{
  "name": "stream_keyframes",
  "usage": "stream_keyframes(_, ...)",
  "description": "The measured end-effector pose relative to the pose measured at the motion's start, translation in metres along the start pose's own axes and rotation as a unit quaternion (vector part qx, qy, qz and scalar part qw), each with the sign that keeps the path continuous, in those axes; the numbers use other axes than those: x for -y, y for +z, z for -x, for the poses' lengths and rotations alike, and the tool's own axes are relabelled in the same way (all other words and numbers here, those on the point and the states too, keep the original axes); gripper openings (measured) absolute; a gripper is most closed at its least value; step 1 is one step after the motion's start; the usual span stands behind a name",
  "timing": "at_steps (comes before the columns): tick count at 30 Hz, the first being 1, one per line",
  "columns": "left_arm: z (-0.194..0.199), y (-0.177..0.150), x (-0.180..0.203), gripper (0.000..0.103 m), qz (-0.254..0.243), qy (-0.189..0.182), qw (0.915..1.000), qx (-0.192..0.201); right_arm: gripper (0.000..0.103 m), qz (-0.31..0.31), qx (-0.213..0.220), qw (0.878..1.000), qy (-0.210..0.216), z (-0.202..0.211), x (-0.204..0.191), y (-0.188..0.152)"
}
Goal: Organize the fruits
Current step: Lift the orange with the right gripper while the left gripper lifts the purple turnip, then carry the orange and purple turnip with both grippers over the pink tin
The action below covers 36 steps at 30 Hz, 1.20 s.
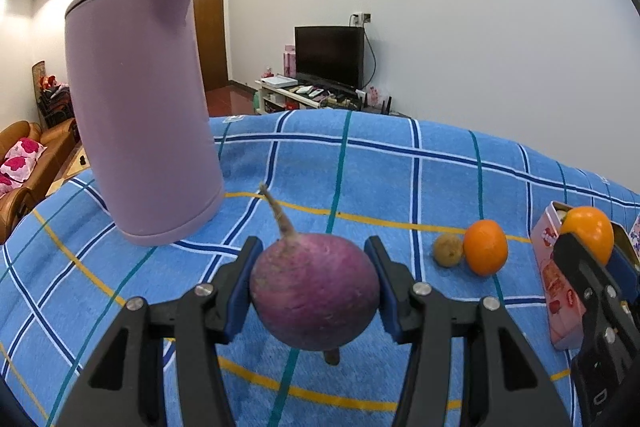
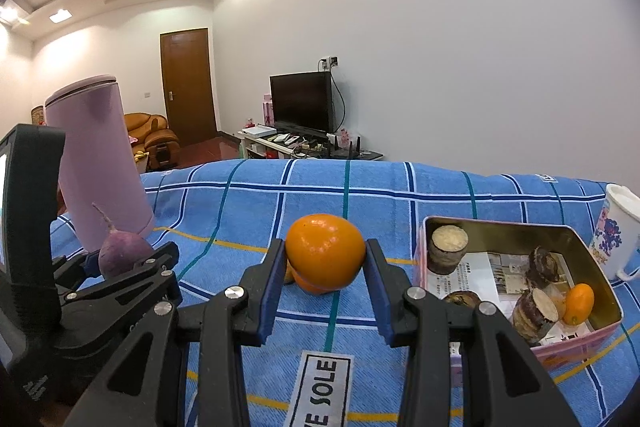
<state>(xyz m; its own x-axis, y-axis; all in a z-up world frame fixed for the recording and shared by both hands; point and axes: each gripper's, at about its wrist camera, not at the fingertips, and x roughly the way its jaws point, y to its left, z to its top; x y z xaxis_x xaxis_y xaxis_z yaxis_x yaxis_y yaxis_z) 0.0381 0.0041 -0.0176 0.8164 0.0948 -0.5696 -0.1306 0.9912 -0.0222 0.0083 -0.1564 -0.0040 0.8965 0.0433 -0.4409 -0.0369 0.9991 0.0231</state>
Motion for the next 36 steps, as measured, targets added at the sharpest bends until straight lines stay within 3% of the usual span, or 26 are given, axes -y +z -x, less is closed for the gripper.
stream_keyframes(36,0.029,-0.017,0.023,0.054,-0.021,-0.005,0.9997,0.012,0.041,0.022,0.009,0.999,-0.028,0.032,0.027,-0.010)
